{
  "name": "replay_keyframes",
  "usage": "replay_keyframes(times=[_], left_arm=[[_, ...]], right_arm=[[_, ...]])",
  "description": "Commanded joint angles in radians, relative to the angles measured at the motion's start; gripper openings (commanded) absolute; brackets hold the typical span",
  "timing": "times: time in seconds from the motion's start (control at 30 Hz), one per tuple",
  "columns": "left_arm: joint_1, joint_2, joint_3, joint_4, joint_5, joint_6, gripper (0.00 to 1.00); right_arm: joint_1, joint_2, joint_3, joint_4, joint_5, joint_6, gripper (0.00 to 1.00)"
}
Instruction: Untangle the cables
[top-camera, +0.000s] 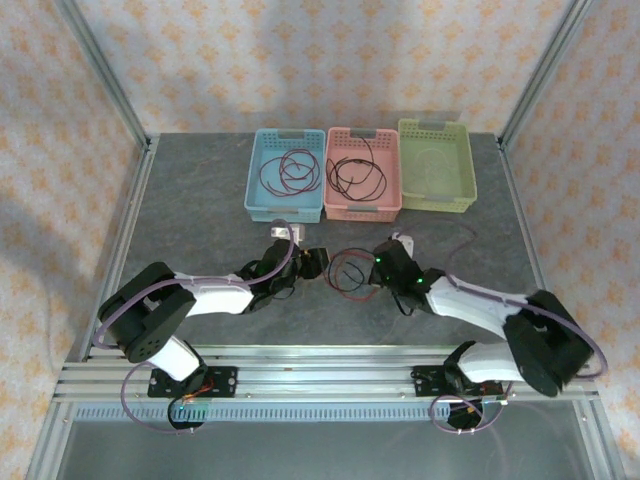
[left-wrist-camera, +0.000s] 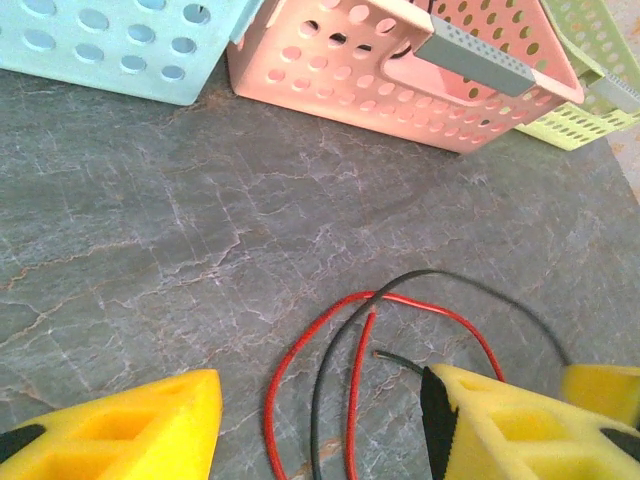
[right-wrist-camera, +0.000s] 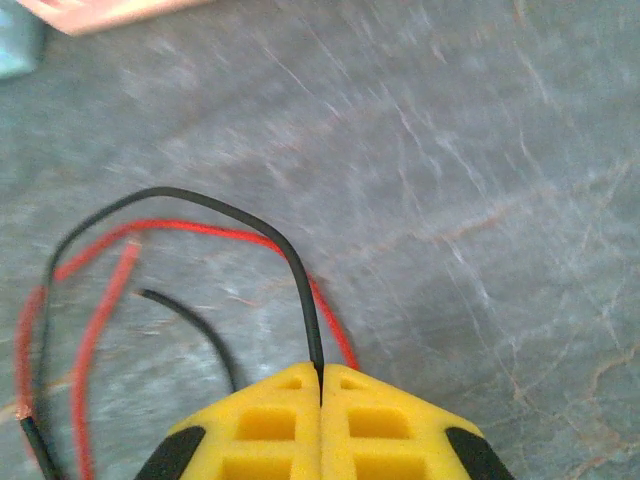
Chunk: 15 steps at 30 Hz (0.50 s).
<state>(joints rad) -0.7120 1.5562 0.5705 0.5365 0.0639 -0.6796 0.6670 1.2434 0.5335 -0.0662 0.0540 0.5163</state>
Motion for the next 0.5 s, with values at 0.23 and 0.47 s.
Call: replay_keyframes(times=[0.23,0.47], left_arm=[[0.093,-0.03,0.026,0.034,0.191,0.116,0.56],[0.138,-0.051,0.062,0.039,0.383,0.212,0.57]], right_arm=[[0.001,-0.173,0.06,-0.066,-0.069,-0.248,0.0],[0.002,-0.204,0.116,-0.079,-0.07,-0.27,0.0]])
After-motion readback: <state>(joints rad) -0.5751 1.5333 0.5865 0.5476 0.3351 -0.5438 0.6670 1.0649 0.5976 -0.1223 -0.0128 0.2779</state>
